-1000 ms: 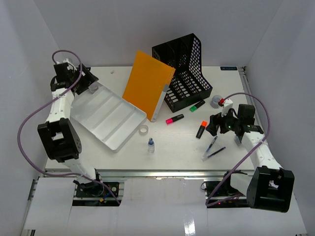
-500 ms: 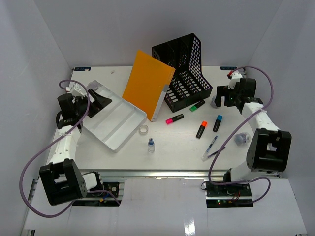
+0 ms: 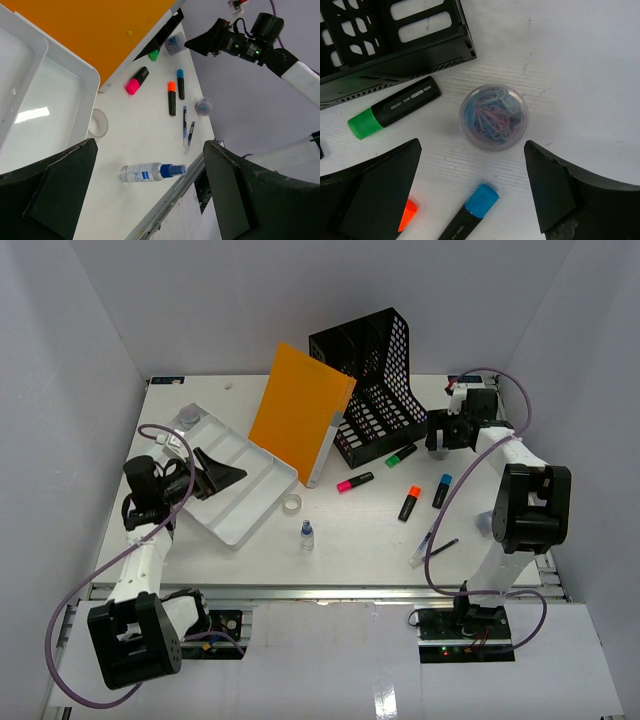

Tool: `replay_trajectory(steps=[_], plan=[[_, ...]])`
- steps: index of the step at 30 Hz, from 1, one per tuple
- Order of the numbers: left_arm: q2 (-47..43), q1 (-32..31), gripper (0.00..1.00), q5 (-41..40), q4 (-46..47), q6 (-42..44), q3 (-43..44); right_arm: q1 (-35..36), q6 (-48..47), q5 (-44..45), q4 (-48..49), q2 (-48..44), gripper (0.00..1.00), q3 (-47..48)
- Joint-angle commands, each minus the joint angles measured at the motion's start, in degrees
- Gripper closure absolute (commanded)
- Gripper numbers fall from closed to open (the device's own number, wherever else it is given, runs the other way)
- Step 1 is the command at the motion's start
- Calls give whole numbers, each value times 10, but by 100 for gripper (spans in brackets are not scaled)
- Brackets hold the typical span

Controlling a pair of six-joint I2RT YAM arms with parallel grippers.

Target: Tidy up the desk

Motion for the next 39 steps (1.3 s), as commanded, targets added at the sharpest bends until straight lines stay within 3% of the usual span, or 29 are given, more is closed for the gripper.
replay_trajectory(steps=[1,11,18,26,29,32,39], plan=[[-36,-1,2,40,26,-13,-4,11,-2,82,5,31,10,47],[-81,-12,2,49,35,-50,-34,28,-10,128,10,79,9,74],[-113,-47,2,38,37,-76,-39,28,-17,131,12,109,2,95],[-126,-122,2,-18,49,-107,-47,28,-18,100,14,111,26,90],[-129,-158,2,-37,56,-119,-51,25,-19,93,21,95,39,72],[-129,-184,2,-65,79,-136,-54,23,-21,82,28,69,61,51],[-108,-283,2,-138,132,-158,-57,21,-17,9,30,-15,89,-18]])
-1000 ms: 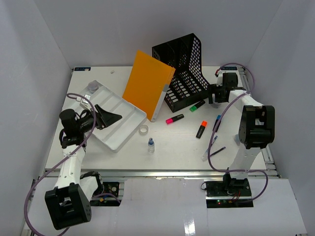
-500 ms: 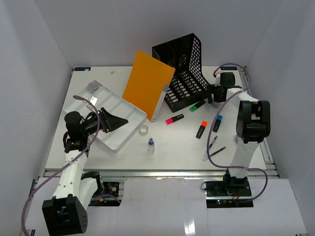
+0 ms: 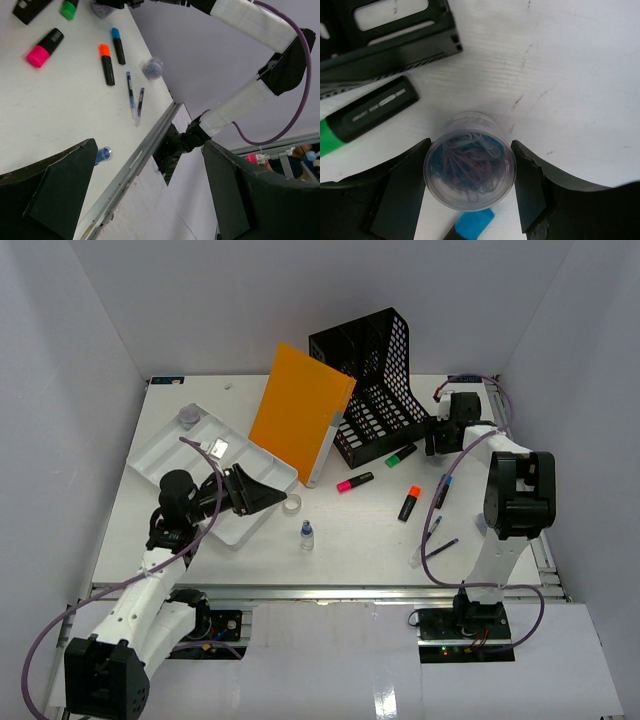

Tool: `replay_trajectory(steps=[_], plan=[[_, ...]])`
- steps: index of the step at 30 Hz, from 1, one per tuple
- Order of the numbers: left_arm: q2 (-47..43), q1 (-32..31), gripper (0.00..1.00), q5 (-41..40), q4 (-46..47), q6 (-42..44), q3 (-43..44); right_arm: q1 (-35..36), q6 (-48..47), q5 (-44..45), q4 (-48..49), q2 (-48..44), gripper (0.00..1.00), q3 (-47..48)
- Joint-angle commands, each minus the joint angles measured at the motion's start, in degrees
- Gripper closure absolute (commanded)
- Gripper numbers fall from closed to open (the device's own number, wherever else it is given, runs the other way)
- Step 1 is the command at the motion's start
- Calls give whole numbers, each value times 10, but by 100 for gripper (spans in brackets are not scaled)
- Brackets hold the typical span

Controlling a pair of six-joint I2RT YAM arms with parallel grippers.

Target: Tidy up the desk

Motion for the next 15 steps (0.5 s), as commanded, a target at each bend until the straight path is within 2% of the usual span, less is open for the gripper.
replay_trajectory(steps=[1,6,9,12,15], plan=[[17,-72,2,-69,65,-23,-3,-3,0,-91,19,-117,90,-44],[62,-156,2,-123,149,-16,4,-6,-24,-328,0,-258,92,-124],[108,-196,2,-143,206,16,18,-6,-6,-491,-16,-336,92,-154],[147,-234,2,-169,237,77,35,-5,37,-574,4,-375,92,-172],[170,-260,2,-173,319,133,36,-5,101,-650,64,-425,92,-189]])
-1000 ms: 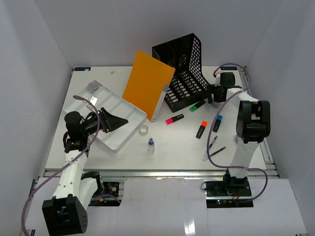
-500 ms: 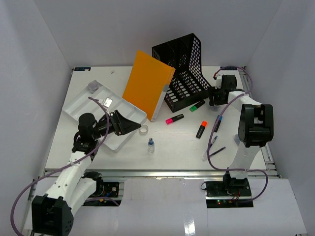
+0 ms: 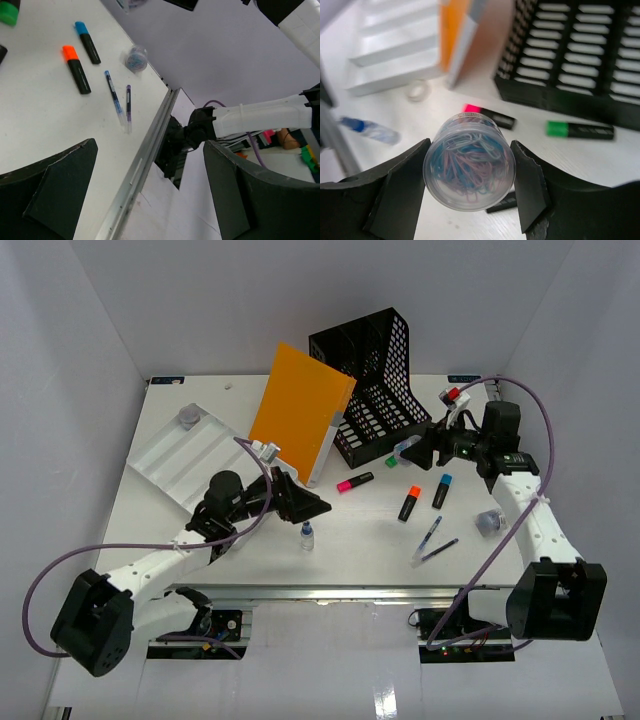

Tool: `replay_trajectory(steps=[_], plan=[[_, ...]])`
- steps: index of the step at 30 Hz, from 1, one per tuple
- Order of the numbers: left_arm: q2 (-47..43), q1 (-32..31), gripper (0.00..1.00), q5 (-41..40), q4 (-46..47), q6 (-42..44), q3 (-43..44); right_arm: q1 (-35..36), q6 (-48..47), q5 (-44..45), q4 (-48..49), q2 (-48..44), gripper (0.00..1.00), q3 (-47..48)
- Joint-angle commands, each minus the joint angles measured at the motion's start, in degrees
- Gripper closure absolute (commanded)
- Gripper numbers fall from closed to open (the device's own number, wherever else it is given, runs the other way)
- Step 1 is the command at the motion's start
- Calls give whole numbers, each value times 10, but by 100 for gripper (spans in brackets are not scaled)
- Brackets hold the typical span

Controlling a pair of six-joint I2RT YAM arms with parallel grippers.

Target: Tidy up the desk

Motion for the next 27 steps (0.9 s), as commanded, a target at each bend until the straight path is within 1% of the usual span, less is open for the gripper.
replay_trajectory(steps=[1,4,6,12,16,21,27], plan=[[31,-36,2,-33,160,106,25,-1,109,-208,91,-66,92,-33],[46,-51,2,-14,211,171,32,0,220,-239,211,-99,92,-63],[50,-54,2,-16,214,222,41,1,286,-250,263,-107,92,-75],[77,-62,2,31,244,326,50,22,362,-251,313,-124,92,-95],[99,-72,2,36,243,377,65,38,413,-247,367,-135,92,-117],[134,-77,2,38,273,389,91,50,463,-245,418,-141,92,-137],[177,-82,2,50,306,363,127,60,469,-236,429,-143,92,-150]])
